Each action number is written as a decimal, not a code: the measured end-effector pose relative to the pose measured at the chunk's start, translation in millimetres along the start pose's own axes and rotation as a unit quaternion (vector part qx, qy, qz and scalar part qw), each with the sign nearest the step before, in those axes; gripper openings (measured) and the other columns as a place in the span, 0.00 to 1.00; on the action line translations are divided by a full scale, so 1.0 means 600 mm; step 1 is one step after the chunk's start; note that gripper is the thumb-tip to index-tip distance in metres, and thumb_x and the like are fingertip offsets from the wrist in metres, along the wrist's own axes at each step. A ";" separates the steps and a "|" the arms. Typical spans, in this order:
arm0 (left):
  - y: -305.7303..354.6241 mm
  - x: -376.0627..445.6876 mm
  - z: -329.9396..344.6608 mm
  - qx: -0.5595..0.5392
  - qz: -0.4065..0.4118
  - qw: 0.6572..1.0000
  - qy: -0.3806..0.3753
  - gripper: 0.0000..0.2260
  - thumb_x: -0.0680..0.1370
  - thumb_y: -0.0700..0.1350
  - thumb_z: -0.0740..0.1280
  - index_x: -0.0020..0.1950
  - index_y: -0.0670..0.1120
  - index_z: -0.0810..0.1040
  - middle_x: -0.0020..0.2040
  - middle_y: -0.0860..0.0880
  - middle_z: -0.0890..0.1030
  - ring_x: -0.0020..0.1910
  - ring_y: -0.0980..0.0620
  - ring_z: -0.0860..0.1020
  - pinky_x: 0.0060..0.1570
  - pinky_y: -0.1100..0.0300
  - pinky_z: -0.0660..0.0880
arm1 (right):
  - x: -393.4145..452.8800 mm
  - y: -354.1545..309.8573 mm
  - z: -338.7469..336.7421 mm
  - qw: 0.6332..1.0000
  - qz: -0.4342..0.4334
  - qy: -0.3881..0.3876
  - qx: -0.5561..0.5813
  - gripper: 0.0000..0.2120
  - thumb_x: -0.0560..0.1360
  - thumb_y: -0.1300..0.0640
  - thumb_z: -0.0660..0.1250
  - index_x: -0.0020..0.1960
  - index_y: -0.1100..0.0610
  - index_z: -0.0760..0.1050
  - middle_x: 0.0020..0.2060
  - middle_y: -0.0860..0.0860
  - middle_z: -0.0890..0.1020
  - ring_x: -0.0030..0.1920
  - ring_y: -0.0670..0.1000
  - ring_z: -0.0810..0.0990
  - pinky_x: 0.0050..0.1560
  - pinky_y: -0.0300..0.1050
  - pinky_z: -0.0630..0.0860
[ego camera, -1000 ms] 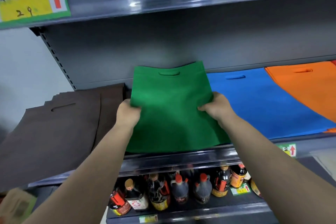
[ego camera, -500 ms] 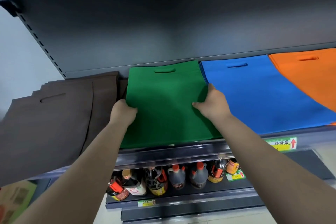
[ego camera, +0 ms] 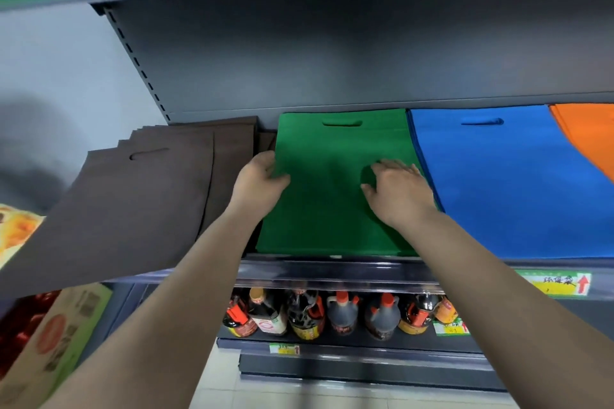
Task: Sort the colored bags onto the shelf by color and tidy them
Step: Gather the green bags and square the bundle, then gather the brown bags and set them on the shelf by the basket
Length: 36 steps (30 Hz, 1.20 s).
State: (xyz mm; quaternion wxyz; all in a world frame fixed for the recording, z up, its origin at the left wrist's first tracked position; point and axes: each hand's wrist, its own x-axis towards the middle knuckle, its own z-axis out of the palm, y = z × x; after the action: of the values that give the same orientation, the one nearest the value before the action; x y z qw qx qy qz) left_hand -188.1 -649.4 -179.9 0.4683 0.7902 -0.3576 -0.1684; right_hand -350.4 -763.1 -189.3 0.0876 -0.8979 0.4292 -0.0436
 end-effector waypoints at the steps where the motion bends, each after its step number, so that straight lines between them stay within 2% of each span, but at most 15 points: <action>1: 0.006 -0.005 -0.008 -0.006 0.016 1.000 0.003 0.18 0.76 0.31 0.64 0.66 0.37 0.71 0.52 0.56 0.71 0.55 0.56 0.71 0.49 0.73 0.68 | 0.001 -0.017 -0.007 0.999 -0.018 0.017 0.025 0.21 0.80 0.50 0.58 0.69 0.60 0.67 0.68 0.57 0.70 0.69 0.57 0.67 0.70 0.51 0.62; 3: 0.003 -0.010 -0.034 0.024 0.043 0.999 0.014 0.18 0.76 0.33 0.65 0.66 0.38 0.71 0.56 0.53 0.75 0.59 0.52 0.74 0.55 0.71 0.66 | 0.001 -0.055 -0.016 0.995 -0.062 0.044 0.068 0.20 0.80 0.51 0.60 0.67 0.59 0.69 0.64 0.56 0.74 0.64 0.57 0.72 0.62 0.50 0.70; 6: -0.030 -0.021 -0.095 0.085 0.057 0.993 0.051 0.17 0.76 0.37 0.66 0.65 0.40 0.73 0.62 0.45 0.77 0.63 0.47 0.74 0.65 0.58 0.68 | -0.004 -0.122 -0.020 0.982 -0.117 0.038 0.141 0.20 0.79 0.52 0.62 0.68 0.57 0.69 0.66 0.54 0.73 0.65 0.55 0.72 0.61 0.48 0.71; 8: -0.057 -0.031 -0.145 0.124 0.044 0.988 0.075 0.17 0.76 0.38 0.66 0.65 0.43 0.74 0.62 0.44 0.77 0.62 0.46 0.74 0.63 0.52 0.70 | -0.009 -0.173 -0.015 0.976 -0.138 0.015 0.167 0.20 0.78 0.52 0.62 0.68 0.56 0.69 0.66 0.53 0.73 0.64 0.54 0.72 0.60 0.47 0.71; 12: -0.126 -0.035 -0.248 0.196 0.006 0.975 0.106 0.16 0.76 0.41 0.66 0.64 0.43 0.74 0.62 0.45 0.77 0.60 0.44 0.75 0.59 0.53 0.71 | -0.013 -0.273 0.014 0.972 -0.163 -0.018 0.168 0.21 0.78 0.50 0.63 0.69 0.55 0.69 0.67 0.52 0.72 0.66 0.53 0.70 0.62 0.45 0.68; 18: -0.217 -0.018 -0.355 0.274 -0.038 0.959 0.055 0.21 0.77 0.45 0.66 0.69 0.45 0.70 0.68 0.45 0.72 0.66 0.43 0.71 0.65 0.51 0.67 | -0.005 -0.370 0.063 0.980 -0.132 -0.061 0.133 0.25 0.78 0.46 0.62 0.71 0.55 0.66 0.68 0.54 0.69 0.67 0.55 0.69 0.63 0.48 0.69; 21: -0.260 0.005 -0.405 0.321 -0.132 0.936 0.053 0.21 0.76 0.49 0.66 0.67 0.44 0.70 0.66 0.42 0.73 0.64 0.39 0.71 0.63 0.47 0.69 | 0.005 -0.405 0.080 0.989 -0.082 -0.072 0.099 0.28 0.77 0.42 0.61 0.72 0.53 0.64 0.69 0.53 0.68 0.68 0.56 0.67 0.64 0.52 0.68; 23: -0.281 0.017 -0.433 0.306 -0.193 0.931 0.045 0.19 0.76 0.50 0.66 0.64 0.42 0.72 0.62 0.40 0.75 0.61 0.37 0.72 0.58 0.49 0.70 | 0.012 -0.421 0.090 0.995 -0.046 -0.068 0.065 0.28 0.77 0.41 0.60 0.72 0.52 0.63 0.71 0.53 0.66 0.70 0.56 0.64 0.69 0.57 0.62; 25: -0.296 0.022 -0.448 0.243 -0.213 0.946 0.031 0.16 0.76 0.47 0.66 0.60 0.39 0.74 0.58 0.39 0.76 0.56 0.39 0.74 0.51 0.53 0.69 | 0.021 -0.426 0.096 0.997 -0.008 -0.063 0.054 0.27 0.78 0.43 0.60 0.73 0.51 0.61 0.73 0.52 0.62 0.74 0.57 0.58 0.72 0.63 0.53; 26: -0.300 0.024 -0.451 0.206 -0.211 0.955 0.025 0.15 0.76 0.46 0.66 0.59 0.38 0.75 0.56 0.39 0.77 0.54 0.40 0.75 0.49 0.55 0.69 | 0.027 -0.424 0.097 0.996 0.011 -0.061 0.061 0.28 0.78 0.43 0.60 0.74 0.51 0.60 0.74 0.52 0.61 0.75 0.57 0.55 0.72 0.64 0.52; 30: -0.314 0.027 -0.447 0.089 -0.172 0.981 0.007 0.11 0.75 0.43 0.67 0.57 0.43 0.78 0.53 0.44 0.81 0.52 0.43 0.79 0.55 0.53 0.74 | 0.043 -0.412 0.105 0.990 0.063 -0.065 0.112 0.31 0.77 0.43 0.62 0.75 0.53 0.58 0.75 0.53 0.58 0.75 0.60 0.53 0.72 0.61 0.56; 36: -0.310 0.046 -0.434 -0.027 -0.193 0.981 -0.009 0.13 0.75 0.41 0.67 0.59 0.43 0.76 0.53 0.44 0.81 0.51 0.43 0.79 0.57 0.47 0.75 | 0.050 -0.400 0.108 0.980 0.087 -0.071 0.165 0.35 0.73 0.42 0.66 0.74 0.54 0.60 0.74 0.53 0.61 0.73 0.58 0.60 0.70 0.55 0.62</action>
State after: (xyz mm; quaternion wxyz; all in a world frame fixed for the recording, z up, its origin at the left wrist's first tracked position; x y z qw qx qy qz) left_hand 63.0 -451.2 -206.8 0.4451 0.8299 -0.1978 -0.2720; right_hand -138.5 -631.0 -205.8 0.2680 -0.8309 0.4857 -0.0425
